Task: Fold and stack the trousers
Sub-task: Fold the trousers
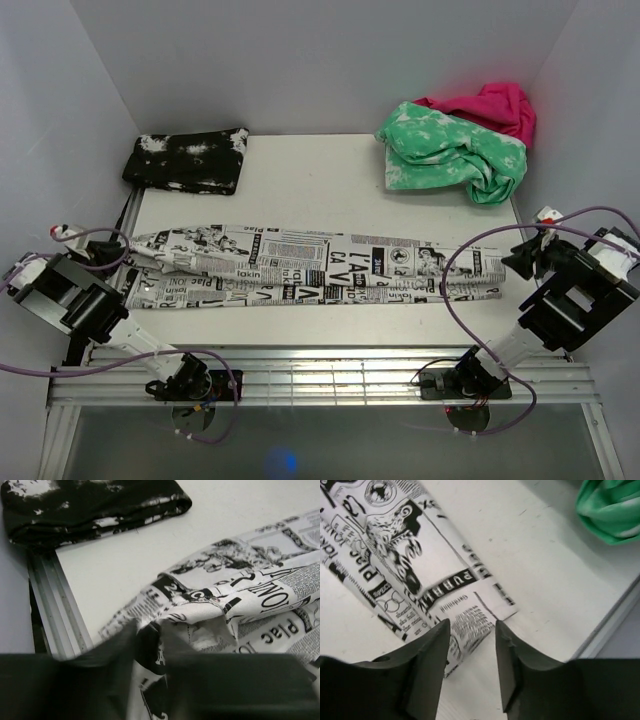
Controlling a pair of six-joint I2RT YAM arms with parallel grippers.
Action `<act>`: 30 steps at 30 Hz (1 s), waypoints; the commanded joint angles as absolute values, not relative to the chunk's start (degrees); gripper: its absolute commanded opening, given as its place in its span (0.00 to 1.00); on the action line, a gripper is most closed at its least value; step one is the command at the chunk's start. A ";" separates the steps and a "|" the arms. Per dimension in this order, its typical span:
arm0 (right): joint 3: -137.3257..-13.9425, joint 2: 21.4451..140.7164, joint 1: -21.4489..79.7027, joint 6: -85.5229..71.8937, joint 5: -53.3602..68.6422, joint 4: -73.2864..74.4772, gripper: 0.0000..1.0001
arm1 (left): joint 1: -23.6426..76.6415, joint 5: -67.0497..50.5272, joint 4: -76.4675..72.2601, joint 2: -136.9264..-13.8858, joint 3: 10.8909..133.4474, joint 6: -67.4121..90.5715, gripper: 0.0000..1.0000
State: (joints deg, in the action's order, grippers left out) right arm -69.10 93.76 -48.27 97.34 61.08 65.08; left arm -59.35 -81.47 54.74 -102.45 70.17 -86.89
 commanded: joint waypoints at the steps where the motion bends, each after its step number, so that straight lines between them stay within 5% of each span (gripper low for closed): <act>1: -63.65 91.50 -49.66 108.54 54.07 68.30 0.50 | -63.89 -79.82 80.31 -107.57 73.12 -114.71 0.49; 8: -68.54 91.40 -53.00 111.36 52.47 74.97 0.59 | -69.61 -76.29 80.42 -105.82 71.28 -119.36 0.57; 13: -69.61 88.51 -45.54 104.26 45.98 73.40 0.57 | -66.98 -69.71 80.33 -100.91 72.77 -117.07 0.59; 20: -64.25 83.15 -28.68 89.40 38.94 62.24 0.55 | -58.29 -63.55 80.24 -92.47 72.86 -118.39 0.61; 25: -65.91 85.16 -20.49 88.95 33.32 62.31 0.44 | -48.18 -52.84 79.63 -91.32 75.23 -119.89 0.62; 30: -69.87 90.52 -11.09 85.09 28.75 65.21 0.55 | -37.80 -44.39 80.06 -96.32 82.17 -112.07 0.62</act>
